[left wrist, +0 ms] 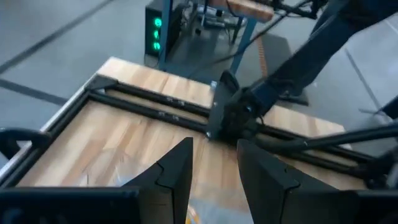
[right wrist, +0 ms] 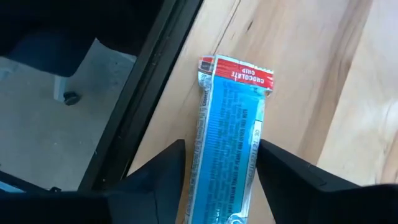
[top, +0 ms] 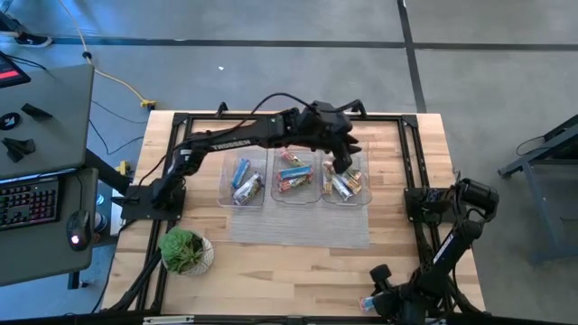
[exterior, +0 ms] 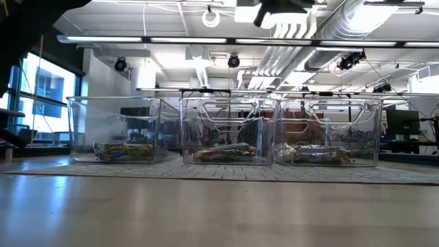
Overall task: Pick and place Granola Bars by type
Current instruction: Put the red granola bar into the middle transparent bin
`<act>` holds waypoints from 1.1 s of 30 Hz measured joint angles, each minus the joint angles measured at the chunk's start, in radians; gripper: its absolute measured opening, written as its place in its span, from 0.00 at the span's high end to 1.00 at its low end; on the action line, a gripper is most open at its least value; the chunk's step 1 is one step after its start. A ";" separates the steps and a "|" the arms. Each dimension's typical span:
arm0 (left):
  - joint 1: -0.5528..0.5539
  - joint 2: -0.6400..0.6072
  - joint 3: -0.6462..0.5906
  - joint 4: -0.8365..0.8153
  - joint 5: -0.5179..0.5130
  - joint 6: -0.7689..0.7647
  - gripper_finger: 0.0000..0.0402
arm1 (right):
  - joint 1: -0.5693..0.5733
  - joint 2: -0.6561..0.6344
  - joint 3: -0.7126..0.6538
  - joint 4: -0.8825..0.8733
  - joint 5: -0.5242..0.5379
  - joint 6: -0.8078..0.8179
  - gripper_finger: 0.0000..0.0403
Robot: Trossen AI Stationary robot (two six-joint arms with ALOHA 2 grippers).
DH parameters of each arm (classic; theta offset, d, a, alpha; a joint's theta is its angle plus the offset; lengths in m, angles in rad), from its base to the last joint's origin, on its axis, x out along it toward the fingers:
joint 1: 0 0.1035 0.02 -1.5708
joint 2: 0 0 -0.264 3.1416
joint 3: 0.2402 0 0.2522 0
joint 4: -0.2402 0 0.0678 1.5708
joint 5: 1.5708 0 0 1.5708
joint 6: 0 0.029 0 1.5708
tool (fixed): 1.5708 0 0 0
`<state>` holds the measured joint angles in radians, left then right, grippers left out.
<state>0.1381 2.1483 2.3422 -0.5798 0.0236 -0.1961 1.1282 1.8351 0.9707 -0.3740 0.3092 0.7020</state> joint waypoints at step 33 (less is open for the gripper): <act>-0.014 -0.565 0.014 -0.399 -0.053 -0.008 0.70 | -0.849 -0.243 -0.002 0.582 0.340 -0.866 0.75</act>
<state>0.1238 1.5829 2.3562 -0.9788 -0.0297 -0.2037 0.2787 1.5916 0.9691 0.2076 0.6494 -0.1642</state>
